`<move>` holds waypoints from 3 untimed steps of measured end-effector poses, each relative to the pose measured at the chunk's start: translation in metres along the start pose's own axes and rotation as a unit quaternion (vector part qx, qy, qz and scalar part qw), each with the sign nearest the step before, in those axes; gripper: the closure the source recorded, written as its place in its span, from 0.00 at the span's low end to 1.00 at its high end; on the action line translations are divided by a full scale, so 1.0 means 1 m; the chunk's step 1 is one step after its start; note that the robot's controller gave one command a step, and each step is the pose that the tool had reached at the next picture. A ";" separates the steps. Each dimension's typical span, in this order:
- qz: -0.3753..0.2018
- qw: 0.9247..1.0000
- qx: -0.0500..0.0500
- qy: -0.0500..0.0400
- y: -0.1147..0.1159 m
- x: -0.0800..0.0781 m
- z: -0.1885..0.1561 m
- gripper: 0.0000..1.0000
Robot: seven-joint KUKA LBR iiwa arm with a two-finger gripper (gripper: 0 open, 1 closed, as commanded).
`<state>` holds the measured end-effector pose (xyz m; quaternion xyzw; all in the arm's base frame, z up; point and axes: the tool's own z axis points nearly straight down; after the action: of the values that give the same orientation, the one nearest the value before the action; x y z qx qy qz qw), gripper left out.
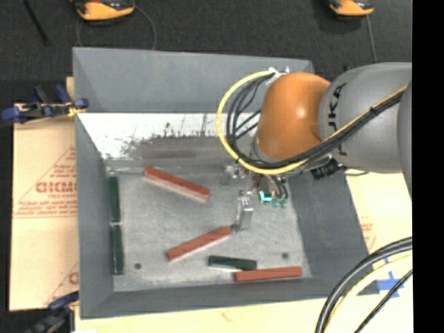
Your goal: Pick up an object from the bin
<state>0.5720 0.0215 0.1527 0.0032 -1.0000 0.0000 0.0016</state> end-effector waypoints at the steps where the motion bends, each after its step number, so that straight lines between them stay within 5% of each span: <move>1: 0.028 1.000 -0.001 0.001 0.001 0.028 0.085 0.00; 2: 0.028 1.000 -0.001 -0.003 0.001 0.025 0.082 1.00; 3: -0.174 0.985 0.002 -0.003 -0.071 0.027 0.082 1.00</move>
Offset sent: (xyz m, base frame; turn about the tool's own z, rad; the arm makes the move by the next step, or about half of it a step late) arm -0.0265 0.0014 -0.0825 0.0574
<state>0.5452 -0.0500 0.0706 0.1774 -0.9841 0.0021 -0.0019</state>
